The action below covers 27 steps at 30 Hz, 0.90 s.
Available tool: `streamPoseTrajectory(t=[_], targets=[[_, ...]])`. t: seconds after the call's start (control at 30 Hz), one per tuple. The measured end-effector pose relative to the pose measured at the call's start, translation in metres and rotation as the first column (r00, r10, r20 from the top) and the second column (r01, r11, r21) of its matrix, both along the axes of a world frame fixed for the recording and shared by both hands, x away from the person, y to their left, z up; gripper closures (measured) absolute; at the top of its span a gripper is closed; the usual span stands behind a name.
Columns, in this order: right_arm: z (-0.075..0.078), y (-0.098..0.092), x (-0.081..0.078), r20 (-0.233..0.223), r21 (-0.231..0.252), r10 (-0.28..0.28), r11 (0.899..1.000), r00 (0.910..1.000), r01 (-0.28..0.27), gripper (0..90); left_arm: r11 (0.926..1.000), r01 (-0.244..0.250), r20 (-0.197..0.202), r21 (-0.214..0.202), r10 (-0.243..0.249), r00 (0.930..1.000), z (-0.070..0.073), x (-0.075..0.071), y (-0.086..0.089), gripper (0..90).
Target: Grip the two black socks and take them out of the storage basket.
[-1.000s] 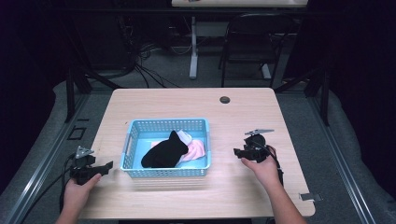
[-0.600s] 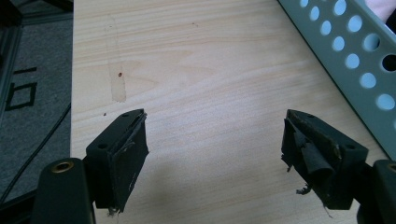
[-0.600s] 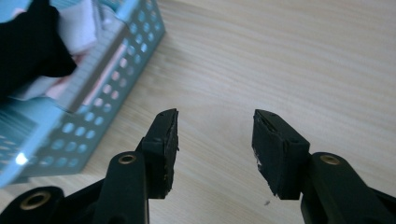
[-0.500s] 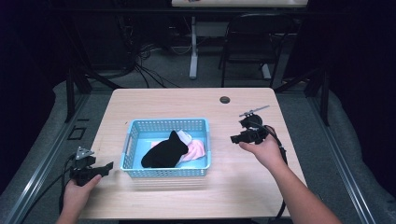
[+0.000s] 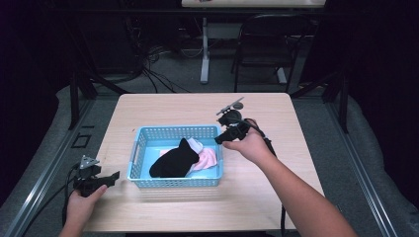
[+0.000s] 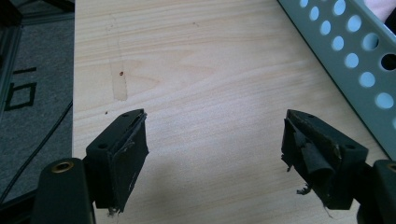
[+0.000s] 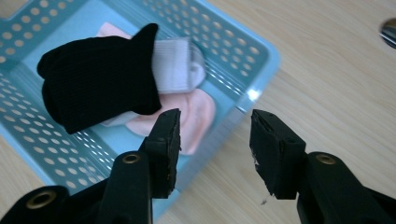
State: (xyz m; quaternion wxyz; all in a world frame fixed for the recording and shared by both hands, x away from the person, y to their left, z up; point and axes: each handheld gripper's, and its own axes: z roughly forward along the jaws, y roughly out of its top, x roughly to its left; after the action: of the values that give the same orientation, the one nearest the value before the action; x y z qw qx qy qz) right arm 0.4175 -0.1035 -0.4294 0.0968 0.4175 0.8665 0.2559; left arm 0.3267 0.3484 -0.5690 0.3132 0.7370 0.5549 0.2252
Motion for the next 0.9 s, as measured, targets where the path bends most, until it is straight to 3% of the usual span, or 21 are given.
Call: streamPoseTrajectory(t=[0.2, 0.4, 0.67, 0.9], targets=[[-0.019, 0.046, 0.012, -0.044, -0.011, 0.090, 0.996, 0.9950, -0.090, 55.3, 1.0000, 0.007, -0.002, 0.002, -0.007, 1.0000, 0.000, 0.001, 0.000, 22.3], [-0.038, 0.075, 0.024, -0.071, -0.002, 0.097, 0.995, 0.9927, -0.098, 55.4, 1.0000, 0.009, -0.001, 0.000, -0.009, 1.0000, 0.000, 0.001, 0.000, 22.3], [-0.057, 0.098, 0.035, -0.120, -0.023, 0.102, 0.994, 0.9876, -0.105, 56.2, 0.9999, 0.012, 0.002, -0.004, -0.012, 0.9999, 0.001, 0.001, 0.000, 22.3], [-0.069, 0.103, 0.043, -0.172, -0.049, 0.089, 0.994, 0.9810, -0.099, 59.5, 0.9999, 0.014, 0.002, -0.005, -0.014, 0.9999, 0.001, 0.001, -0.001, 22.3]])
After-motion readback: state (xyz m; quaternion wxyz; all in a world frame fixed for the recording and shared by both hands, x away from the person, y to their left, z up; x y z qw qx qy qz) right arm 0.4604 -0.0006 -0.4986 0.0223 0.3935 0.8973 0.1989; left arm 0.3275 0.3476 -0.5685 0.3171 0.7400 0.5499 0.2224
